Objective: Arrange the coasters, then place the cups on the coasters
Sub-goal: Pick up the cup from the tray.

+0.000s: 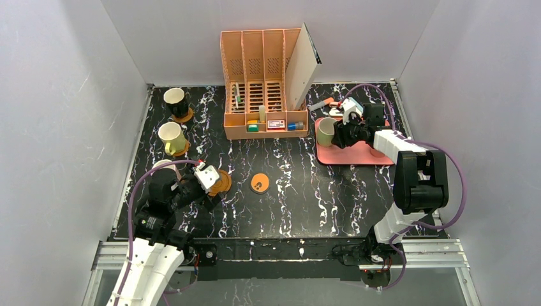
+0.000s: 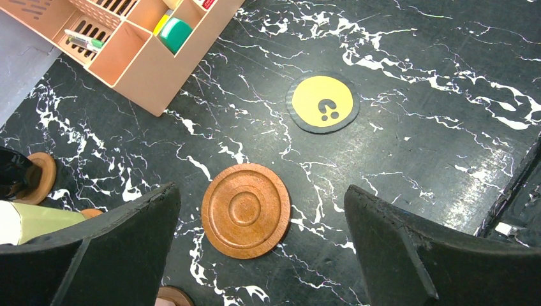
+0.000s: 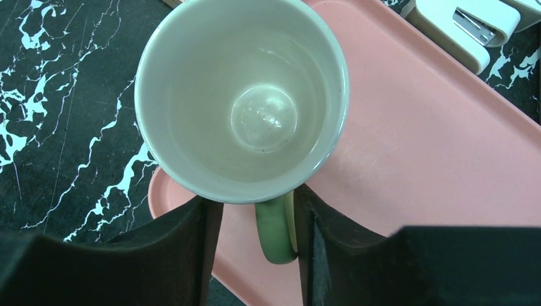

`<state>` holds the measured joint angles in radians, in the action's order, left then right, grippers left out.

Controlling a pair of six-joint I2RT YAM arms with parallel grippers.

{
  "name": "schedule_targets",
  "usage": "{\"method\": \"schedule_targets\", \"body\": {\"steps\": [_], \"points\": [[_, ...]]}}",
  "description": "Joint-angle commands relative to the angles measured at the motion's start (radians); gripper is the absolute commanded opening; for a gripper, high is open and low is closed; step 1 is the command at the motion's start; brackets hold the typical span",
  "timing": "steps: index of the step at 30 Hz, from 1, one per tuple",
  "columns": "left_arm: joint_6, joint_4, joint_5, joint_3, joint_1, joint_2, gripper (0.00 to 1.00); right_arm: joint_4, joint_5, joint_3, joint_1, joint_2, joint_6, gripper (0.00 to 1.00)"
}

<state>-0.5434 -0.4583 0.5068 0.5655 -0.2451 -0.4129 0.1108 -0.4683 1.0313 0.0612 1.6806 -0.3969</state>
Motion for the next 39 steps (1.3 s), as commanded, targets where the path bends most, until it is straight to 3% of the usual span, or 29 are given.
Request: {"method": "schedule_targets", "body": {"steps": [1, 7, 9, 11, 24, 39], "points": [[-0.009, -0.018, 0.023, -0.003, 0.005, 0.007, 0.98, -0.013, 0.01, 0.028, 0.007, -0.011, -0.002, 0.49], [-0.01, -0.02, 0.024, -0.003, 0.006, 0.006, 0.98, -0.021, 0.016, 0.024, 0.007, -0.018, -0.003, 0.31], [-0.01, -0.019, 0.025, -0.003, 0.007, 0.005, 0.98, -0.021, 0.016, 0.023, 0.006, -0.018, -0.006, 0.2], [-0.01, -0.02, 0.024, -0.003, 0.006, 0.005, 0.98, -0.018, 0.018, 0.024, 0.008, -0.018, -0.008, 0.01], [-0.01, -0.021, 0.026, -0.002, 0.007, 0.004, 0.98, -0.03, 0.024, 0.013, 0.007, -0.057, -0.01, 0.01], [-0.012, -0.02, 0.024, -0.002, 0.009, 0.004, 0.98, -0.143, 0.017, -0.073, 0.007, -0.234, -0.016, 0.01]]}}
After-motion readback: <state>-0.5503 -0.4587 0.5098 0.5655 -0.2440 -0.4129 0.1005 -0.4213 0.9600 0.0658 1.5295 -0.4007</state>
